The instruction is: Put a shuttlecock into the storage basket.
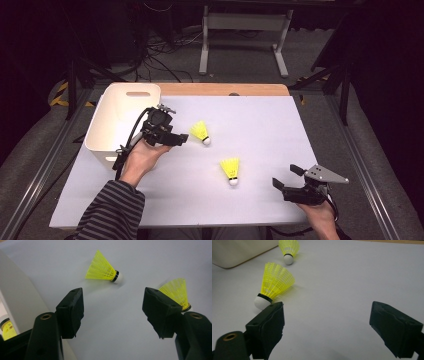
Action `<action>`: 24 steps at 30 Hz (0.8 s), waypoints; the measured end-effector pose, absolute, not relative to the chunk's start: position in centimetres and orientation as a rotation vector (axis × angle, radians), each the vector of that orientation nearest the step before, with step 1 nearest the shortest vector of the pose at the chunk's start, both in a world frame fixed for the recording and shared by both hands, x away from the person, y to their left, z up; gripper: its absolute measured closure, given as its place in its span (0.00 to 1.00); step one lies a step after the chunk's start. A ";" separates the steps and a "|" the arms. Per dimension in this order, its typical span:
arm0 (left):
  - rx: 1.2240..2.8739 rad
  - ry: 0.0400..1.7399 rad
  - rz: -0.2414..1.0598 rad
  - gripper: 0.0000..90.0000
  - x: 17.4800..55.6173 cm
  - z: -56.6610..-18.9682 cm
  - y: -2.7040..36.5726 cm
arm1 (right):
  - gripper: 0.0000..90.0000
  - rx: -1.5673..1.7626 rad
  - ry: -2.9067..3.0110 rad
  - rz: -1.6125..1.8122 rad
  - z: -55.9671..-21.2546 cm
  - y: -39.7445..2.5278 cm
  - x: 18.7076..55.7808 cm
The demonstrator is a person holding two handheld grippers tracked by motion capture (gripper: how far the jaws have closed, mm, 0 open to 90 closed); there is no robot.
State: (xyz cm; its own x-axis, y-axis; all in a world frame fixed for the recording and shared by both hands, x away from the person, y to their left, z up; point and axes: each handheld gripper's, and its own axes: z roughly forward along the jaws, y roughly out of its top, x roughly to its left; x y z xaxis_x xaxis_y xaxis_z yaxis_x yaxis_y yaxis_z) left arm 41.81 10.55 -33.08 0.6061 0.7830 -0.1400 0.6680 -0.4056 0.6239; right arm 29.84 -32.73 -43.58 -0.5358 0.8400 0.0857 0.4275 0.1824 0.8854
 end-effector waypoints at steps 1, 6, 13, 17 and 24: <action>2.185 1.134 0.228 0.39 41.8 -33.1 10.5 | 0.14 1.191 2.042 1.309 -43.6 -32.7 29.8; 2.179 1.131 0.232 0.39 41.6 -33.4 10.2 | 0.14 1.190 2.042 1.310 -43.6 -32.7 29.8; 2.185 1.121 0.232 0.38 41.4 -33.9 9.8 | 0.14 1.195 2.036 1.316 -43.5 -32.8 29.8; 2.197 1.111 0.237 0.38 41.3 -34.1 9.4 | 0.14 1.198 2.034 1.318 -43.5 -32.8 29.8; 2.203 1.110 0.240 0.38 41.1 -34.5 9.1 | 0.14 1.202 2.030 1.319 -43.5 -32.8 29.8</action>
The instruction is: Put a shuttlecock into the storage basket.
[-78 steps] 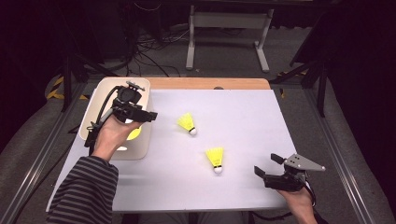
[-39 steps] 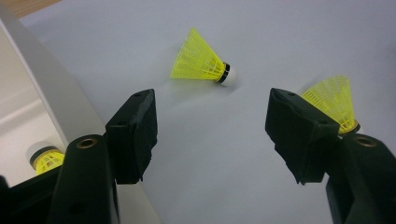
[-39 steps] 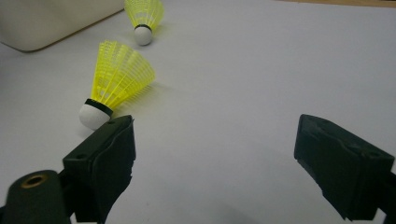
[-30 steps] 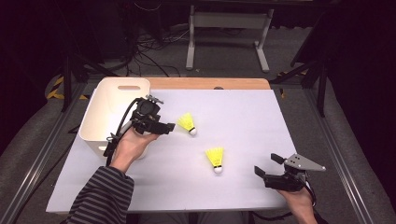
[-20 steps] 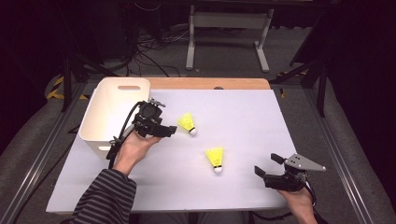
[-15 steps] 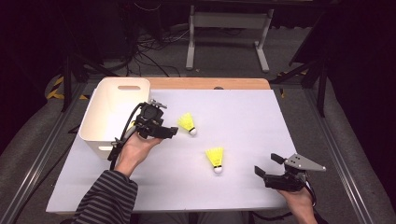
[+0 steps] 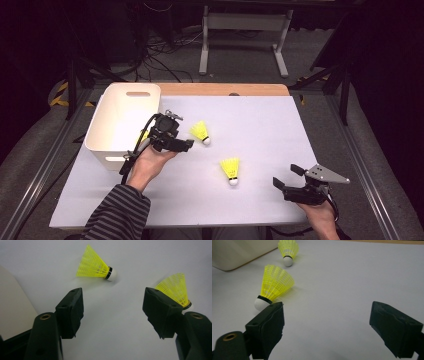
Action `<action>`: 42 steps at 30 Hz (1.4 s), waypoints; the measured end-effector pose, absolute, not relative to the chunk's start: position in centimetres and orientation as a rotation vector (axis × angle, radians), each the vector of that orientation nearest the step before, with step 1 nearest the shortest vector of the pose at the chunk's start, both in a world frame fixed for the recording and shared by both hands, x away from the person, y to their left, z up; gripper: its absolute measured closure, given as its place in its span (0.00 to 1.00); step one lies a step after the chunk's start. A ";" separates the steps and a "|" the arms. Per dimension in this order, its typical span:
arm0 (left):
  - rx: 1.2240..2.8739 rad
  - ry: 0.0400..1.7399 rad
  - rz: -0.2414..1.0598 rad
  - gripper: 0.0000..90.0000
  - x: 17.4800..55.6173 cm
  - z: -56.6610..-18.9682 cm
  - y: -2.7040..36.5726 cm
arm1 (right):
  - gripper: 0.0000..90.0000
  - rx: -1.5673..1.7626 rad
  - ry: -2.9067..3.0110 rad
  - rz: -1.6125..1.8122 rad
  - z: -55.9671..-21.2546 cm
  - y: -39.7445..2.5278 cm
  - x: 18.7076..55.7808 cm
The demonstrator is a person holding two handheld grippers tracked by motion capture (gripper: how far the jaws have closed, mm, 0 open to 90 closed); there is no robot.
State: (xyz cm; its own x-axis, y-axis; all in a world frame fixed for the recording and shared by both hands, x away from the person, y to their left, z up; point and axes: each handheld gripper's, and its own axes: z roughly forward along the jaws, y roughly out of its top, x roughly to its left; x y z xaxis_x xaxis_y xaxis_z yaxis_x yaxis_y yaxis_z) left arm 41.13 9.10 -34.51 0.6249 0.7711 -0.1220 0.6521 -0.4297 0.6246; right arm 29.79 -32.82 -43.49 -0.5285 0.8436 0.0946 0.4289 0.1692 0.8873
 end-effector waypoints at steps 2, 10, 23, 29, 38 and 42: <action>2.200 1.114 0.239 0.38 41.0 -34.6 9.0 | 0.14 1.200 2.029 1.320 -43.5 -32.8 29.8; 2.206 1.110 0.251 0.38 40.7 -34.9 8.8 | 0.14 1.196 2.029 1.326 -43.5 -32.8 29.8; 2.209 1.108 0.248 0.37 40.3 -35.7 8.1 | 0.14 1.199 2.032 1.323 -43.5 -32.8 29.8; 2.232 1.101 0.256 0.36 40.5 -36.3 7.3 | 0.14 1.192 2.036 1.321 -43.5 -32.8 29.7; 2.214 1.125 0.245 0.36 41.5 -37.1 6.8 | 0.14 1.186 2.042 1.318 -43.5 -32.7 29.7; 2.208 1.137 0.242 0.36 42.0 -37.3 6.6 | 0.14 1.188 2.037 1.326 -43.5 -32.8 29.6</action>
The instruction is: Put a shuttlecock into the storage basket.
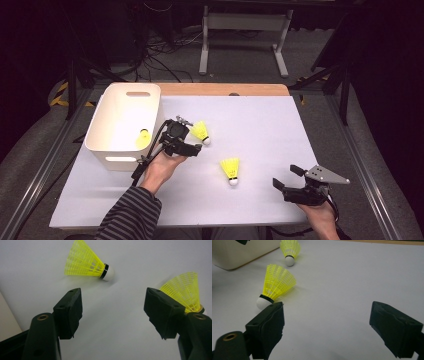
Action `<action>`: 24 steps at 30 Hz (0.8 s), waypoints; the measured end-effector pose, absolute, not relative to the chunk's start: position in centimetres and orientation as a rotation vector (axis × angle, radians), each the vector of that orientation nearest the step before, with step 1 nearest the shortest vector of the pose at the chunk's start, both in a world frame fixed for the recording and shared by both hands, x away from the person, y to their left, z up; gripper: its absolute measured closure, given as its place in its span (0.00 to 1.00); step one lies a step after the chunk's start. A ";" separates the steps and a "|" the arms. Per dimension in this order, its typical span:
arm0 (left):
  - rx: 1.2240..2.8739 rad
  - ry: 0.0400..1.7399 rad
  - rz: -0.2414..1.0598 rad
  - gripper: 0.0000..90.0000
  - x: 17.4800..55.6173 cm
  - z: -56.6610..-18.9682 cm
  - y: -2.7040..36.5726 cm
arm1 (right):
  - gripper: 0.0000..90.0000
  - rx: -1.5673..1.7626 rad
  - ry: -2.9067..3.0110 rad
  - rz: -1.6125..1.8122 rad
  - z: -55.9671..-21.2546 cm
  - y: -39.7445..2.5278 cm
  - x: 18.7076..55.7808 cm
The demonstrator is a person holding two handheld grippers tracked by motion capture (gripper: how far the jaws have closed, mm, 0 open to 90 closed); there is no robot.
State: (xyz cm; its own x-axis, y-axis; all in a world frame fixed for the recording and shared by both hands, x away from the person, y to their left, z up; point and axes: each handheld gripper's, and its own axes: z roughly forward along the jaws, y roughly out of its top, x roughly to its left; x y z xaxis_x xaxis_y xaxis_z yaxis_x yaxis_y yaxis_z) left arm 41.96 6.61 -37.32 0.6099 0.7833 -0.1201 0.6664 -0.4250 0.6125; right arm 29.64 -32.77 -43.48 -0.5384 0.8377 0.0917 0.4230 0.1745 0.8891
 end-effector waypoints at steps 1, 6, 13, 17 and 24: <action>2.206 1.140 0.242 0.36 42.1 -37.3 6.6 | 0.14 1.188 2.036 1.326 -43.5 -32.8 29.6; 2.203 1.146 0.240 0.36 42.7 -37.4 6.5 | 0.14 1.187 2.038 1.326 -43.5 -32.8 29.7; 2.210 1.150 0.259 0.36 43.5 -37.4 6.2 | 0.14 1.202 2.019 1.326 -43.5 -33.0 29.9; 2.215 1.153 0.266 0.36 44.0 -37.4 6.0 | 0.14 1.201 2.017 1.314 -43.5 -33.0 30.1; 2.217 1.161 0.266 0.36 44.8 -37.6 5.7 | 0.14 1.214 1.986 1.316 -43.5 -33.3 30.2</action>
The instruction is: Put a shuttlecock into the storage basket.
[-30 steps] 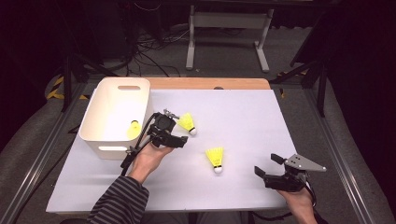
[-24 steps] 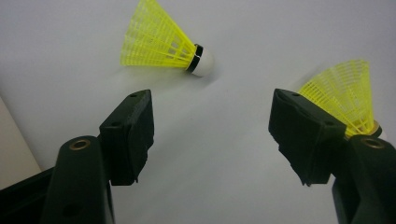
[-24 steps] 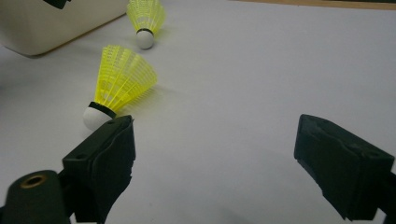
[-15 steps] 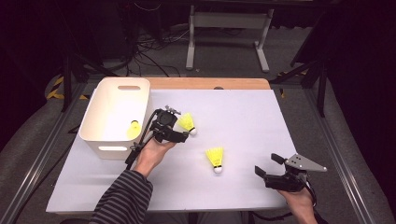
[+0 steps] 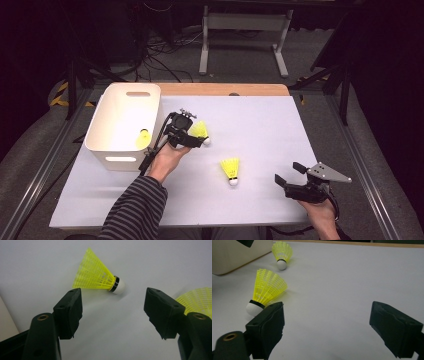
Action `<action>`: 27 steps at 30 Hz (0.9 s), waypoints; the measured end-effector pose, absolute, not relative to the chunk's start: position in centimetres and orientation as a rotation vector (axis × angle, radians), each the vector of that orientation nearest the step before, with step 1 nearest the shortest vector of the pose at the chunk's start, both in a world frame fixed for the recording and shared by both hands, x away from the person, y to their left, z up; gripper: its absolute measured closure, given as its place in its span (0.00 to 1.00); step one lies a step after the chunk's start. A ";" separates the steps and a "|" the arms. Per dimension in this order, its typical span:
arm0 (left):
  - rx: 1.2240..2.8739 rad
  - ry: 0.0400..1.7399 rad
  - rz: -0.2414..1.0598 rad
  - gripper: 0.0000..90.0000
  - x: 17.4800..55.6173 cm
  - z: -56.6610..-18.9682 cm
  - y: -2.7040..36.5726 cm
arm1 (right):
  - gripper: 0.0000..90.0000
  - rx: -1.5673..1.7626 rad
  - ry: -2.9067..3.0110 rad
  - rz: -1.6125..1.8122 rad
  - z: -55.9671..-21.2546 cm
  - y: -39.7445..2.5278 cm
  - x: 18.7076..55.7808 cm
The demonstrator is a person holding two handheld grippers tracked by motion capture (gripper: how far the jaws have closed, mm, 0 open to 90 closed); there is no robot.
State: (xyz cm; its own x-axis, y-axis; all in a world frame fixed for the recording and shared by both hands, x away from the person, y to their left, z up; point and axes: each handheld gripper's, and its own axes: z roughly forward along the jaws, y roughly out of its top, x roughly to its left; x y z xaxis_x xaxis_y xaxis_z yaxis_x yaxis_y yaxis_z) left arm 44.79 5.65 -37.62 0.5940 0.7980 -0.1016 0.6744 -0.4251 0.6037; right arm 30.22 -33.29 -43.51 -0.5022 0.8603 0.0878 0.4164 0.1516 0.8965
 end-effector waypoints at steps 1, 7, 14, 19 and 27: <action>2.219 1.164 0.265 0.36 44.9 -37.6 5.6 | 0.14 1.214 1.986 1.314 -43.5 -33.3 30.2; 2.217 1.181 0.256 0.35 45.6 -37.7 5.6 | 0.14 1.212 1.993 1.311 -43.5 -33.2 30.2; 2.219 1.194 0.254 0.35 46.5 -37.8 5.5 | 0.14 1.211 2.002 1.318 -43.5 -33.1 30.2; 2.228 1.201 0.278 0.36 47.1 -37.8 5.3 | 0.14 1.210 2.006 1.315 -43.6 -33.1 30.2; 2.227 1.212 0.264 0.36 48.1 -38.1 5.2 | 0.14 1.210 2.008 1.316 -43.6 -33.1 30.2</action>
State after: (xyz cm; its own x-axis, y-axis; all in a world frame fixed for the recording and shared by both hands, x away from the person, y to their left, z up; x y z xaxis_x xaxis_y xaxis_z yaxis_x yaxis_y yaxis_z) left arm 48.10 5.15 -38.08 0.5670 0.8177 -0.0998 0.7021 -0.4163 0.5777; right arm 30.17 -33.11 -43.57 -0.5142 0.8528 0.0910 0.4240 0.1604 0.8914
